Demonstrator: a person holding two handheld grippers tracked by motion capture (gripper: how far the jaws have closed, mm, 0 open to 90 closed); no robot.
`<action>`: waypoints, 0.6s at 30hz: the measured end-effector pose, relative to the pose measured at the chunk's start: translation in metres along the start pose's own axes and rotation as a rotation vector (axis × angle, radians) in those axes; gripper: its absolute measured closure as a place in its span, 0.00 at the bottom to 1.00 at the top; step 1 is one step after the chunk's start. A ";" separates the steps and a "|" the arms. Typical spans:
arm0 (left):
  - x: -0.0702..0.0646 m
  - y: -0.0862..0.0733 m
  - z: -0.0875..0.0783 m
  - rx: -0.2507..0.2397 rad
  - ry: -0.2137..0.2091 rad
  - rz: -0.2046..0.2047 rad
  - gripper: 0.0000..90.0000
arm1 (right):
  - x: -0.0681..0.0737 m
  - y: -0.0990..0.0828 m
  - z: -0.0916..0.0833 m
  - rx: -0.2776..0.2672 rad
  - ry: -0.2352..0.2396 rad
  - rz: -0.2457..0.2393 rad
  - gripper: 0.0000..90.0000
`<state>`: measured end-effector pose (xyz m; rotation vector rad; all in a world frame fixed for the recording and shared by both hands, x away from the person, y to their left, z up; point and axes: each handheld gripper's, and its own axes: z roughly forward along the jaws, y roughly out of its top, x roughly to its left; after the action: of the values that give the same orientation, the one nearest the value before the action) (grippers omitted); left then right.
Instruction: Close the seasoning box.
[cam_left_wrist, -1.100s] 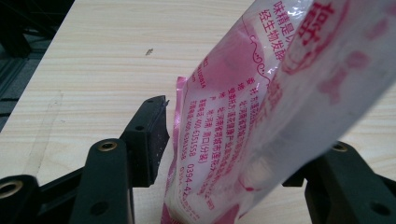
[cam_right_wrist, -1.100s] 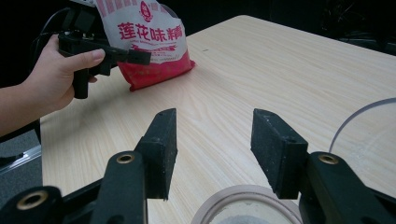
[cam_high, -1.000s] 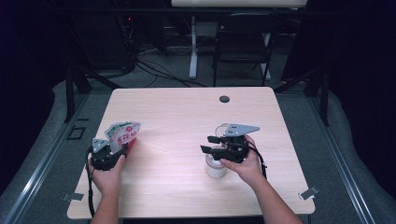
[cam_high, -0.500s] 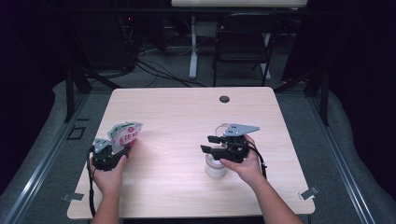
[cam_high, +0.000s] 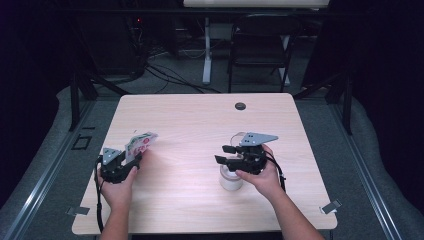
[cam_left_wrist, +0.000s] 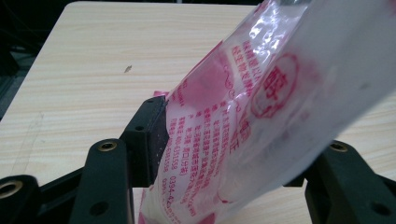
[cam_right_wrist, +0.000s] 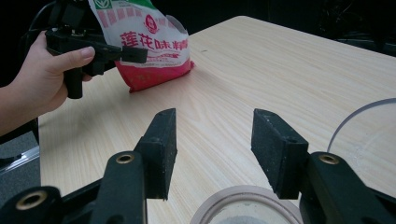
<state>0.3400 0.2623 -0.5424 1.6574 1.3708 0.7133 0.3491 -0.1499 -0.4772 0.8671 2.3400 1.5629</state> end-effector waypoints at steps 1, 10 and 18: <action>-0.003 0.001 -0.001 0.001 0.003 0.014 0.50 | 0.000 0.000 0.000 0.001 0.001 0.000 0.56; -0.025 0.007 -0.004 -0.021 -0.019 0.114 0.49 | 0.000 0.000 0.000 0.004 -0.003 -0.002 0.56; -0.044 0.010 -0.007 -0.018 -0.066 0.168 0.49 | 0.000 0.000 0.000 0.002 -0.004 -0.002 0.56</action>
<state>0.3284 0.2207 -0.5268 1.7812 1.1856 0.7581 0.3491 -0.1498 -0.4773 0.8680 2.3396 1.5564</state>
